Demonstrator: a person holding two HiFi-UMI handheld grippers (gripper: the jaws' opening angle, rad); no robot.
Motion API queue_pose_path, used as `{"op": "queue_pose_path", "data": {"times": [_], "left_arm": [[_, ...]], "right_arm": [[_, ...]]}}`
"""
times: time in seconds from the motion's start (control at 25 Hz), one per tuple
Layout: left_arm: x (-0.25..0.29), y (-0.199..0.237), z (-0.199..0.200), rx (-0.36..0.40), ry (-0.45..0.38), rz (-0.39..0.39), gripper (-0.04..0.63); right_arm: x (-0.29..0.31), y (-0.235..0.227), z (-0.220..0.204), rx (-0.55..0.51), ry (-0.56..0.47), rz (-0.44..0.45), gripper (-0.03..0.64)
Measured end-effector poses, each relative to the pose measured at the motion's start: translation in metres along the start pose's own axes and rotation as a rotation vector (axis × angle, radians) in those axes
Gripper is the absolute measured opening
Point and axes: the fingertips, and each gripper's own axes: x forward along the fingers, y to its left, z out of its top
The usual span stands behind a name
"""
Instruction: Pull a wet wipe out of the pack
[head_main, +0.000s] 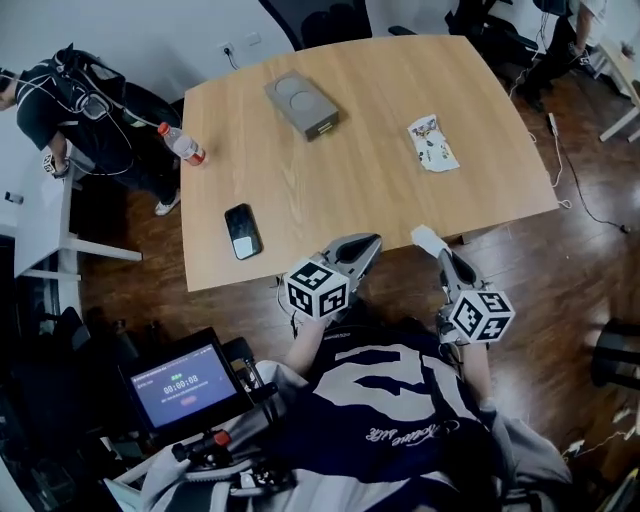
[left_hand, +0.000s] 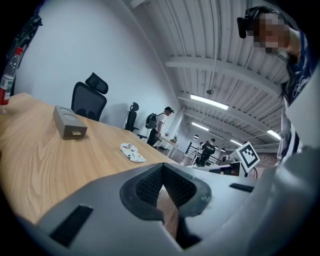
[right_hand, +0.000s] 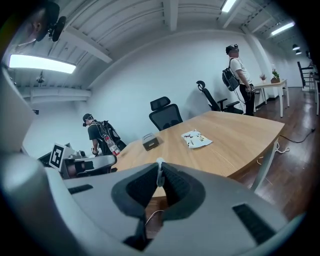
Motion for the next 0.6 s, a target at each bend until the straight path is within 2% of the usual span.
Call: {"op": "queue_pose_path", "data": {"times": [0.16, 0.28, 0.6], "left_arm": [[-0.015, 0.008, 0.005, -0.044, -0.052, 0.056, 0.003], [-0.019, 0.008, 0.008, -0.079, -0.074, 0.069, 0.003], [-0.003, -0.087, -0.037, -0.039, -0.002, 0.035, 0.003]], "right_arm": [[0.004, 0.014, 0.004, -0.002, -0.003, 0.050, 0.011], [0.002, 0.020, 0.006, -0.017, -0.002, 0.064, 0.011], [-0.085, -0.010, -0.026, 0.024, -0.004, 0.050, 0.011]]}}
